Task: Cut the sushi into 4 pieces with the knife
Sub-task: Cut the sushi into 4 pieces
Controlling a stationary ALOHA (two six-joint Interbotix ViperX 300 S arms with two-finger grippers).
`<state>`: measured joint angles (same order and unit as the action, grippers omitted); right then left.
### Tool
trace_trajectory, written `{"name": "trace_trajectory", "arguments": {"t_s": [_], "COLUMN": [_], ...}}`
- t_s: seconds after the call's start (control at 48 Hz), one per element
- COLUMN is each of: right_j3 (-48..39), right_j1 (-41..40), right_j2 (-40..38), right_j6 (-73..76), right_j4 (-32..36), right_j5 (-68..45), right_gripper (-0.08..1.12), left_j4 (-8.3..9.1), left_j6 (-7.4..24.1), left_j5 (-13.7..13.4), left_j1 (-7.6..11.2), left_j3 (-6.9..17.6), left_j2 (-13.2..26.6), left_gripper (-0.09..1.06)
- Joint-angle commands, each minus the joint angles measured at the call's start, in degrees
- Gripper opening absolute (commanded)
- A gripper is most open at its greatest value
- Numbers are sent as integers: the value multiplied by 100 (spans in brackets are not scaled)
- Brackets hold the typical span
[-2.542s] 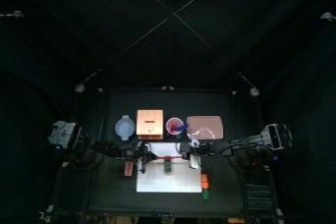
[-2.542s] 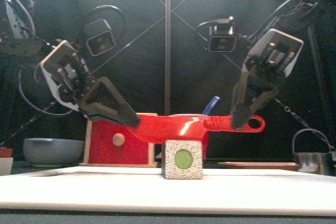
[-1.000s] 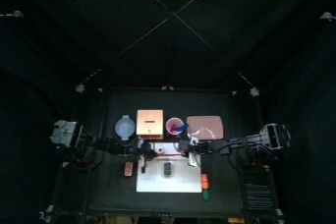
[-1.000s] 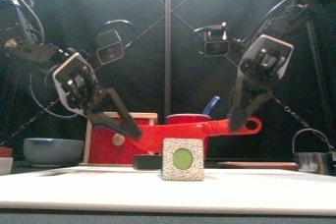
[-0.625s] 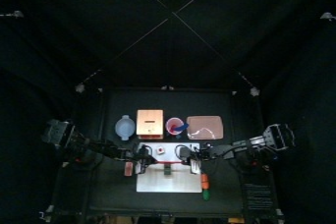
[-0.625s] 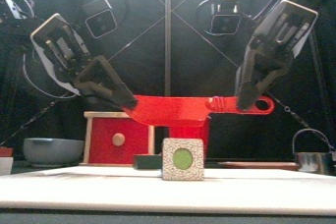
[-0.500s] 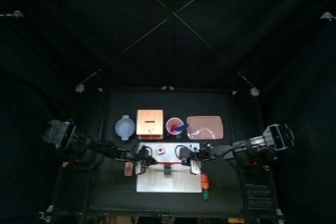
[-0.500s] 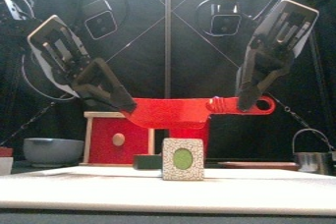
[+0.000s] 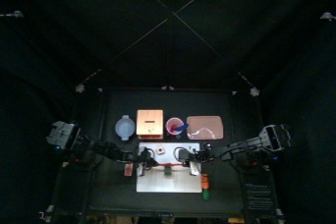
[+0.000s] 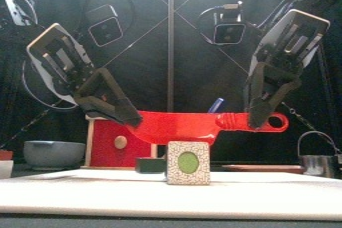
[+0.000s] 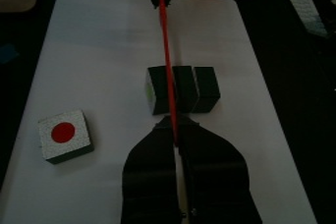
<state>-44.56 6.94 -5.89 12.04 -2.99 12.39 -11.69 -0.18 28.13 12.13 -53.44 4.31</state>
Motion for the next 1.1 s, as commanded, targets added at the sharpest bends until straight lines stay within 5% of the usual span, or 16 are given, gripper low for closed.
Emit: {"name": "trace_trajectory", "arguments": {"t_s": [0.021,0.229,0.583,0.917,1.104], "right_j3": [141,176,114,70,132], "right_j1": [-18,-26,-158,-536,-606], "right_j2": [44,220,765,642,483], "right_j6": [0,0,0,-9,-9], "right_j4": [18,18,53,246,325], "right_j5": [-79,-105,-114,-97,-53], "right_gripper": [12,12,12,12,12], "left_j4": [-9,-97,-246,-220,-18], "left_j6": [9,0,35,70,70], "left_j5": [-26,-53,-132,-132,-158], "left_j1": [26,62,-18,-527,-773], "left_j3": [158,149,220,185,167], "left_j2": [97,255,1107,1107,888], "left_gripper": [20,20,19,19,19]}}
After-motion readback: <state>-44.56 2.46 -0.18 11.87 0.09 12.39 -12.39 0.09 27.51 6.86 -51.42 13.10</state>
